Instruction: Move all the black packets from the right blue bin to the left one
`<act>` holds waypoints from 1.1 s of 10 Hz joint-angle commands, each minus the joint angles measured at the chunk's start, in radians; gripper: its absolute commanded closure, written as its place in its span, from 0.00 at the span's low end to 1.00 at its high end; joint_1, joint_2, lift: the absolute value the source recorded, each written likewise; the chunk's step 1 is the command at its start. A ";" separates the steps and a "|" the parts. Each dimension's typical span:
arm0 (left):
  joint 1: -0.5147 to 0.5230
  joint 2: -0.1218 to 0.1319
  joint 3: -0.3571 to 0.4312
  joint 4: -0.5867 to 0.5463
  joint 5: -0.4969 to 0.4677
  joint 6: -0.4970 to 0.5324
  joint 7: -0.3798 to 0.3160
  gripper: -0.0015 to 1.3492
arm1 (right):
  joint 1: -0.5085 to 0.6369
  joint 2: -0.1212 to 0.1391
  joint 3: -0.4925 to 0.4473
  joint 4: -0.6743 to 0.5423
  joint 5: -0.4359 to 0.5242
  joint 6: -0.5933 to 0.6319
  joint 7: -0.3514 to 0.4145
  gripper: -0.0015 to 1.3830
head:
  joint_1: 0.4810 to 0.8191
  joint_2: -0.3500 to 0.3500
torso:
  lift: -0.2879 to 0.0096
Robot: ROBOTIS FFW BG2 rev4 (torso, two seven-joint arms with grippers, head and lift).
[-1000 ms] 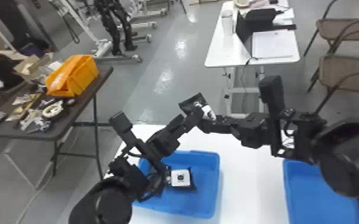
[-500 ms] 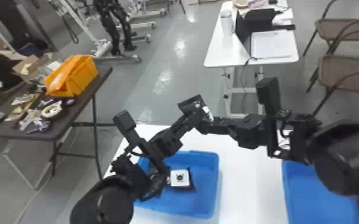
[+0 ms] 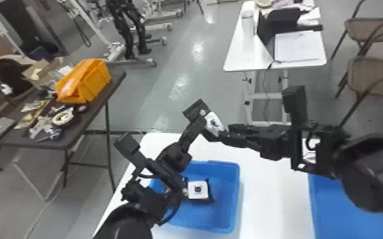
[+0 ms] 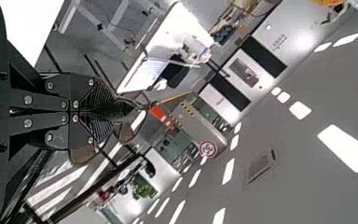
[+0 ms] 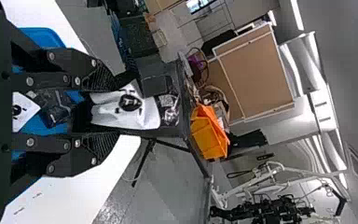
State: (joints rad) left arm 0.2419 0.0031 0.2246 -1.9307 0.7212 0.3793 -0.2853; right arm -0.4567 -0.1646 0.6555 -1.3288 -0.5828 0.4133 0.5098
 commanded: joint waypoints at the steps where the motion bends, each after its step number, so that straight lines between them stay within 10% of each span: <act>1: 0.020 -0.006 0.038 0.001 -0.161 -0.115 -0.008 0.91 | 0.055 0.010 -0.099 -0.024 0.067 -0.004 0.004 0.04 | 0.63 1.00 | 0.97; 6: 0.180 -0.006 0.117 0.006 -0.767 -0.347 0.052 0.90 | 0.388 0.053 -0.542 -0.314 0.270 0.027 -0.010 0.18 | 0.63 0.97 | 0.97; 8: 0.221 -0.006 0.094 0.010 -0.780 -0.396 0.051 0.17 | 0.513 0.079 -0.614 -0.426 0.333 0.033 -0.039 0.18 | 0.63 0.95 | 0.97; 9: 0.217 -0.006 0.073 0.012 -0.772 -0.439 0.049 0.00 | 0.578 0.088 -0.643 -0.455 0.342 0.018 -0.062 0.18 | 0.63 0.93 | 0.97; 11: 0.201 -0.006 0.058 0.009 -0.680 -0.493 0.037 0.13 | 0.694 0.089 -0.695 -0.503 0.354 0.001 -0.148 0.19 | 0.63 0.85 | 0.97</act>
State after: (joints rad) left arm 0.4468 0.0031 0.2856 -1.9194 0.0143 -0.0988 -0.2486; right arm 0.2053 -0.0755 -0.0245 -1.8204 -0.2291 0.4208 0.3616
